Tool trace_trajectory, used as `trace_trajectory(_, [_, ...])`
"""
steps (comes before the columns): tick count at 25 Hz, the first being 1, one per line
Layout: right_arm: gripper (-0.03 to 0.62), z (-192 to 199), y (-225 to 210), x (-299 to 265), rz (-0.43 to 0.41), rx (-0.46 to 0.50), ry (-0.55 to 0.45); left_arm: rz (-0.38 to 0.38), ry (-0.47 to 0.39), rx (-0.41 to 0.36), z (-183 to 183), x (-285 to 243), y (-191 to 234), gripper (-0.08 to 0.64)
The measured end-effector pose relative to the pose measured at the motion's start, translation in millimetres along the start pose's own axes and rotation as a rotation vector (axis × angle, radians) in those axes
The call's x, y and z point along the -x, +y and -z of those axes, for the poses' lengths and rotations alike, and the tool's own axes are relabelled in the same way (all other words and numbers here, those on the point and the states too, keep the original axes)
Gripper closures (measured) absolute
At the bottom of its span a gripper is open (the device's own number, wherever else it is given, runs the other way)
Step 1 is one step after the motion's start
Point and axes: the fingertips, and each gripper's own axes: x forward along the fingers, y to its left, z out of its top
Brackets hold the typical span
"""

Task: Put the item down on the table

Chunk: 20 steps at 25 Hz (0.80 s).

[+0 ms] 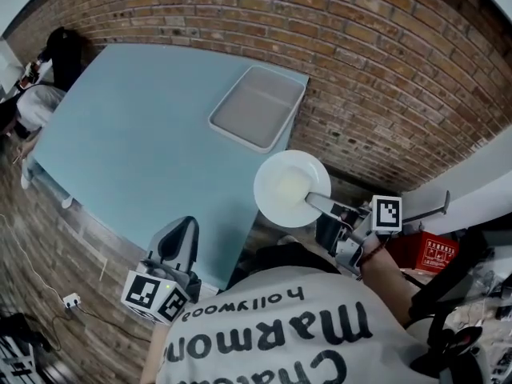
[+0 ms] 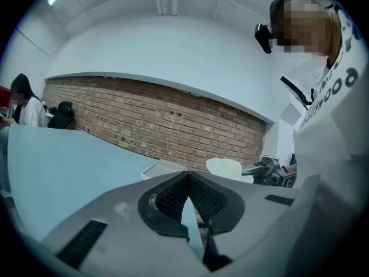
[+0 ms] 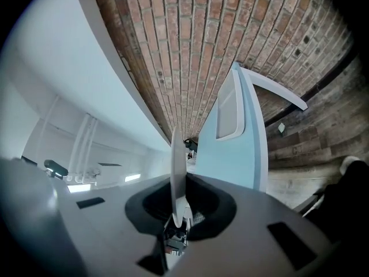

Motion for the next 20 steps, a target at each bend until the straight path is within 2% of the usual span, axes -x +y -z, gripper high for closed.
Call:
trace_trajectory(5, [0.563, -26, -10, -9, 0.0, -0.009, 0.033, -0.068, -0.016, 0.027, -3, -10, 8, 0.554])
trace_trajectory(13, [0.563, -71, -20, -44, -0.001, 0.034, 0.151, -0.188, -0.043, 0.077, -7, -23, 23, 0.554])
trace_trajectory(20, [0.563, -115, -37, -75, -0.018, -0.029, 0.183, -0.282, -0.041, 0.105, -13, -42, 37, 0.554])
